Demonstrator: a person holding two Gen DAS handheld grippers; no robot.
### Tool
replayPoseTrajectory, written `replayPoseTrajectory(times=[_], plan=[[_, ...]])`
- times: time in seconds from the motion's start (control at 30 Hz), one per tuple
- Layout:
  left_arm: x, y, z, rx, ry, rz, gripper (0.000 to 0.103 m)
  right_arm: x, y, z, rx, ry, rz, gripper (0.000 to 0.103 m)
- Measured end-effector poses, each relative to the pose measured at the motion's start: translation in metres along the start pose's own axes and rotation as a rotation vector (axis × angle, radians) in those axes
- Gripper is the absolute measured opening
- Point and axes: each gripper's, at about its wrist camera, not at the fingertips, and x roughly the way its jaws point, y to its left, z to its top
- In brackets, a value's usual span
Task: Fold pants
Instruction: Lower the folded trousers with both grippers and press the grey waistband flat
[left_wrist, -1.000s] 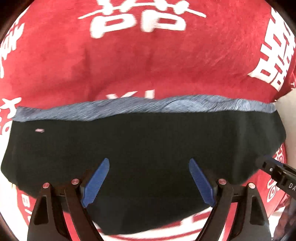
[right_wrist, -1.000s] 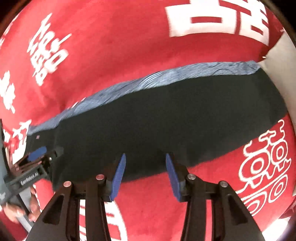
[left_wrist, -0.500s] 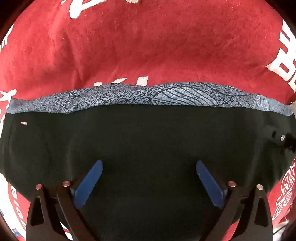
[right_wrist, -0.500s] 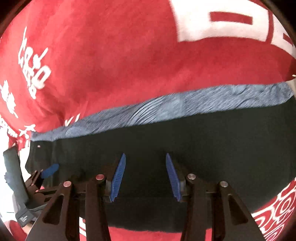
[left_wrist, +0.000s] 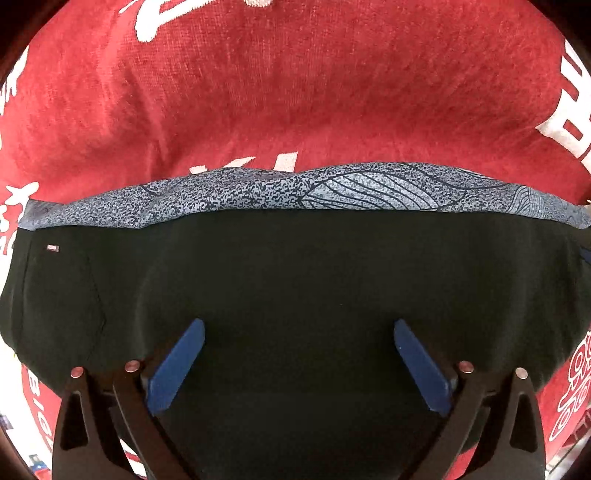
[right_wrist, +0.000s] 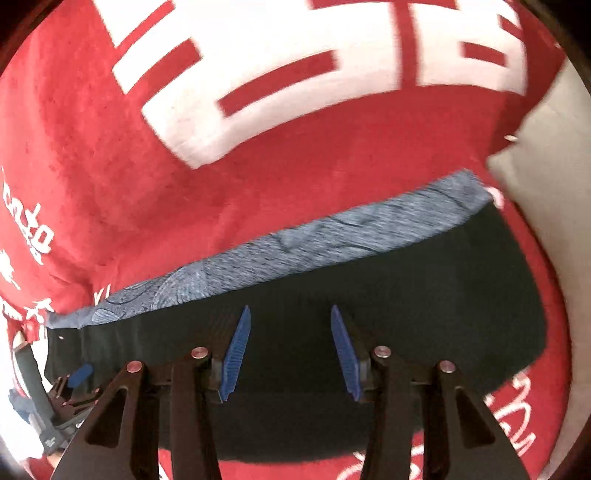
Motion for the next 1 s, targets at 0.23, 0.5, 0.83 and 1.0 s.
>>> replayPoseTrajectory(times=[0.23,0.5,0.83,1.0], plan=[[0.002,0.001,0.006,0.011,0.015,-0.003,0.103,-0.008,-0.035,-0.037,0.068,0.04,-0.004,0.071],[0.006,0.0,0.013,0.009,0.03,0.0,0.103,0.002,-0.016,-0.044,-0.029,-0.013,-0.029,0.082],[-0.003,-0.019,0.027,0.045,0.05,0.042,0.103,0.003,-0.002,-0.048,-0.093,-0.009,-0.04,0.085],[-0.025,-0.066,0.03,0.127,0.006,-0.022,0.103,-0.024,-0.037,-0.04,0.073,-0.063,-0.013,0.056]])
